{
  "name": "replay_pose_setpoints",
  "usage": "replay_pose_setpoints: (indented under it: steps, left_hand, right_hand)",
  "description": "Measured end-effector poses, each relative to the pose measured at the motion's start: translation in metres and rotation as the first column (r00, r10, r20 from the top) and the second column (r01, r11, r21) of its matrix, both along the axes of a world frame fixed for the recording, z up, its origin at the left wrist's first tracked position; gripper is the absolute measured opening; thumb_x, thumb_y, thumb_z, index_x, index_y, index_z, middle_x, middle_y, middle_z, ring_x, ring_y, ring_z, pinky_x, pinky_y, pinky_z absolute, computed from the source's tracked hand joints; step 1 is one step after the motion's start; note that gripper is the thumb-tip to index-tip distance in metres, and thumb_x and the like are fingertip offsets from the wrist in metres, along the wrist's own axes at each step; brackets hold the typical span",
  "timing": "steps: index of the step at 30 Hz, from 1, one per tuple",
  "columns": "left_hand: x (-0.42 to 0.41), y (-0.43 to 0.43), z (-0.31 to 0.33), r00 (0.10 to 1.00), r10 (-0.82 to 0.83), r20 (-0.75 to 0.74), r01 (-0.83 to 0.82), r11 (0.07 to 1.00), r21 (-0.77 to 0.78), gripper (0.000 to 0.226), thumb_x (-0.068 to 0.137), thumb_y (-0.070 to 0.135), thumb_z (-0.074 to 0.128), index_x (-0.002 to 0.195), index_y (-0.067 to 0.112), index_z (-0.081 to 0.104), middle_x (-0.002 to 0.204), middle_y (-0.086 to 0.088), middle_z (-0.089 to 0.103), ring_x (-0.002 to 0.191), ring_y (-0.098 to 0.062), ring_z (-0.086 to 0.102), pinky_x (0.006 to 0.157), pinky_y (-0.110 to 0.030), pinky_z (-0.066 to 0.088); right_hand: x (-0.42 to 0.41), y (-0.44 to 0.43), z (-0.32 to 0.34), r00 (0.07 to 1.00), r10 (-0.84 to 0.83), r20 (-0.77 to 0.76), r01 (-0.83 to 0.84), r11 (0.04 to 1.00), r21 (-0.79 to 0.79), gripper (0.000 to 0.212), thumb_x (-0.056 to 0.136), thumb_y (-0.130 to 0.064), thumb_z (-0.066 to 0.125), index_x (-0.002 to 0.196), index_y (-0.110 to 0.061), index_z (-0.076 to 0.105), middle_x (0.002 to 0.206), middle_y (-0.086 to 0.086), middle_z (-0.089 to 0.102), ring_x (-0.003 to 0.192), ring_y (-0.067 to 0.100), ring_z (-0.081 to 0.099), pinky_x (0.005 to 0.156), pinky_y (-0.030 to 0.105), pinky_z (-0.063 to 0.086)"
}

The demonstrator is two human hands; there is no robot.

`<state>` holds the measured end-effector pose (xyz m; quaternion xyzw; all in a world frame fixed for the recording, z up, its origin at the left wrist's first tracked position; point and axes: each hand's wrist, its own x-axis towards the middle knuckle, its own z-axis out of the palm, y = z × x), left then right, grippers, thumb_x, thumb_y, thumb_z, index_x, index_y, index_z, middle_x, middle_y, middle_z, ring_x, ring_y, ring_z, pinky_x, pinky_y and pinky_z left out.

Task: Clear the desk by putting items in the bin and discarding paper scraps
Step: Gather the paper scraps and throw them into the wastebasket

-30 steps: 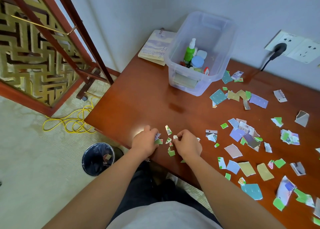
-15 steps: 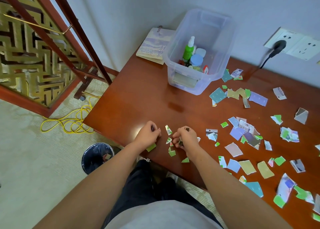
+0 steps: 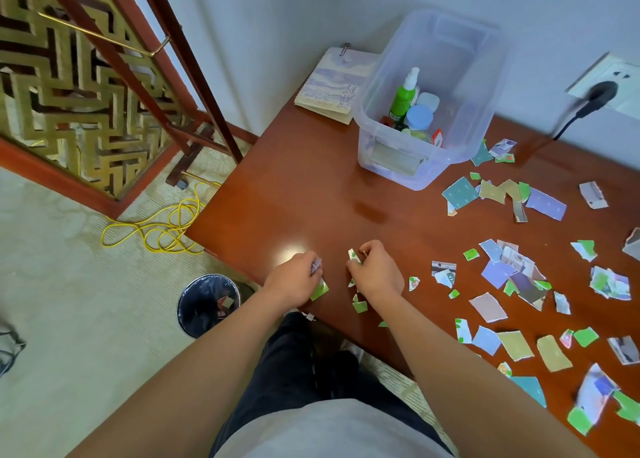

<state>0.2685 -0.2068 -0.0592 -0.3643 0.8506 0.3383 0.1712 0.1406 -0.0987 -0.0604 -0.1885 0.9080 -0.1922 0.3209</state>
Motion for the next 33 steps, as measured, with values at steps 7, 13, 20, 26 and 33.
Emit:
replay_pose_setpoints:
  steps: [7, 13, 20, 26, 33]
  left_hand:
    - [0.0121, -0.0057, -0.0089, 0.992, -0.115, 0.055, 0.118, 0.990, -0.075, 0.046, 0.077, 0.042, 0.072, 0.115, 0.029, 0.050, 0.116, 0.007, 0.052, 0.094, -0.022, 0.058, 0.069, -0.028, 0.041]
    - [0.0086, -0.0052, -0.0105, 0.984, -0.164, 0.065, 0.170, 0.979, -0.110, 0.043, 0.080, 0.038, 0.072, 0.116, 0.027, 0.052, 0.116, 0.004, 0.053, 0.098, -0.023, 0.057, 0.071, -0.030, 0.043]
    - [0.0083, -0.0075, -0.0061, 0.975, -0.215, 0.046, 0.220, 0.965, -0.144, 0.043, 0.080, 0.038, 0.072, 0.118, 0.030, 0.053, 0.111, 0.004, 0.053, 0.096, -0.022, 0.057, 0.068, -0.027, 0.040]
    - [0.0085, -0.0057, -0.0056, 0.980, -0.197, 0.013, 0.197, 0.970, -0.142, 0.046, 0.078, 0.034, 0.072, 0.117, 0.032, 0.049, 0.112, 0.007, 0.052, 0.089, -0.020, 0.054, 0.067, -0.026, 0.038]
    - [0.0055, -0.0085, -0.0045, 0.959, -0.278, 0.050, 0.282, 0.942, -0.182, 0.042, 0.079, 0.037, 0.071, 0.117, 0.031, 0.053, 0.108, 0.004, 0.052, 0.092, -0.023, 0.057, 0.064, -0.026, 0.036]
  right_hand:
    - [0.0012, -0.0080, -0.0016, 0.998, 0.045, -0.043, -0.043, 0.998, 0.052, 0.013, 0.091, -0.018, 0.052, 0.092, -0.030, 0.058, 0.075, -0.014, 0.058, 0.086, 0.018, 0.063, 0.065, 0.028, 0.044]
    - [0.0012, -0.0065, -0.0025, 0.995, 0.049, -0.086, -0.047, 0.999, 0.022, 0.020, 0.090, -0.021, 0.055, 0.106, -0.032, 0.059, 0.090, -0.011, 0.065, 0.085, 0.015, 0.062, 0.062, 0.026, 0.039]
    - [-0.0038, -0.0098, -0.0018, 0.996, 0.084, -0.043, -0.080, 0.994, 0.080, 0.013, 0.086, -0.016, 0.054, 0.087, -0.028, 0.058, 0.071, -0.012, 0.063, 0.075, 0.015, 0.066, 0.054, 0.025, 0.037]
    - [-0.0051, -0.0103, -0.0046, 0.993, 0.108, -0.047, -0.105, 0.992, 0.070, 0.014, 0.085, -0.013, 0.053, 0.082, -0.027, 0.055, 0.075, -0.008, 0.066, 0.074, 0.018, 0.065, 0.052, 0.025, 0.035]
    - [-0.0054, -0.0096, -0.0067, 0.985, 0.156, -0.075, -0.153, 0.987, 0.045, 0.018, 0.087, -0.011, 0.051, 0.081, -0.028, 0.053, 0.084, -0.007, 0.065, 0.076, 0.021, 0.064, 0.053, 0.026, 0.037]
